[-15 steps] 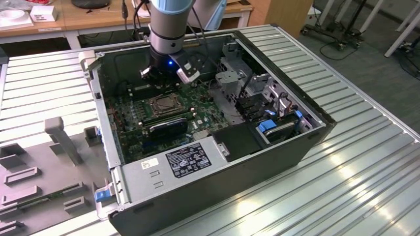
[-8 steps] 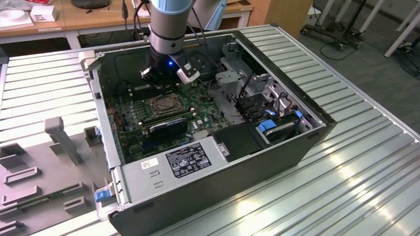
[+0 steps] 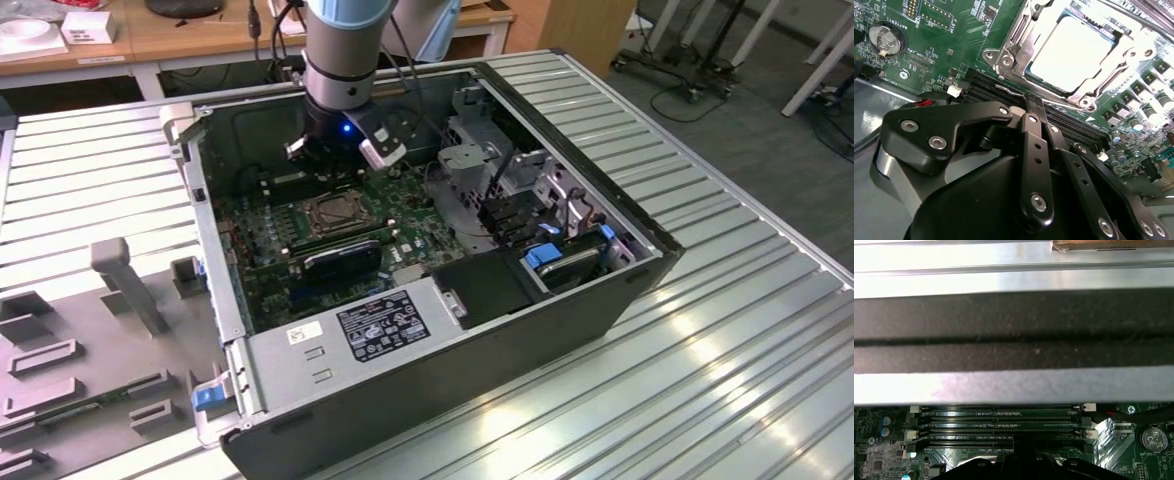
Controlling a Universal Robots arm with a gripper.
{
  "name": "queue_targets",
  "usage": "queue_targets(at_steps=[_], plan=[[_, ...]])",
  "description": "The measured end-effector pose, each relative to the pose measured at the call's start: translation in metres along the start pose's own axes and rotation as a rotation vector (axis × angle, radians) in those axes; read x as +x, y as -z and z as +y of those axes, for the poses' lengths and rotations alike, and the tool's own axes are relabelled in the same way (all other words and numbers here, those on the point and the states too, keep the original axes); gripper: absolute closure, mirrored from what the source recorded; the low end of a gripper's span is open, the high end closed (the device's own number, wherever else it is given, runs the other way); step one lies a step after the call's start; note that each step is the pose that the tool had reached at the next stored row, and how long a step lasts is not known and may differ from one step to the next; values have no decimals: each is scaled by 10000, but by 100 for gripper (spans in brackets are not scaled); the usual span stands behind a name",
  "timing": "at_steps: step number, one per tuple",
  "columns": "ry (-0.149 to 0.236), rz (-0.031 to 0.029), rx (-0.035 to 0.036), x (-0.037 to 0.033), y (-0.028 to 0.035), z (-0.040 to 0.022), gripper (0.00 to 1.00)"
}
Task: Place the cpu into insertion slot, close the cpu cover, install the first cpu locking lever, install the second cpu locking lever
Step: 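Install the first cpu locking lever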
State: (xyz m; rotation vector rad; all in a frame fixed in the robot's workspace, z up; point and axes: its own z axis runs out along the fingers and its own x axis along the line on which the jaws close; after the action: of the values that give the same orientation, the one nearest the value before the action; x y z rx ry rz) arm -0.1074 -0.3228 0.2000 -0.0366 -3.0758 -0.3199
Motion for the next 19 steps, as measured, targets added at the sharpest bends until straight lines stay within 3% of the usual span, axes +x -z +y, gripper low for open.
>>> queue_targets(at_steps=[13, 19], plan=[[1, 0, -2, 0, -3, 13, 89], [-3, 0, 57, 0, -16, 10, 89]])
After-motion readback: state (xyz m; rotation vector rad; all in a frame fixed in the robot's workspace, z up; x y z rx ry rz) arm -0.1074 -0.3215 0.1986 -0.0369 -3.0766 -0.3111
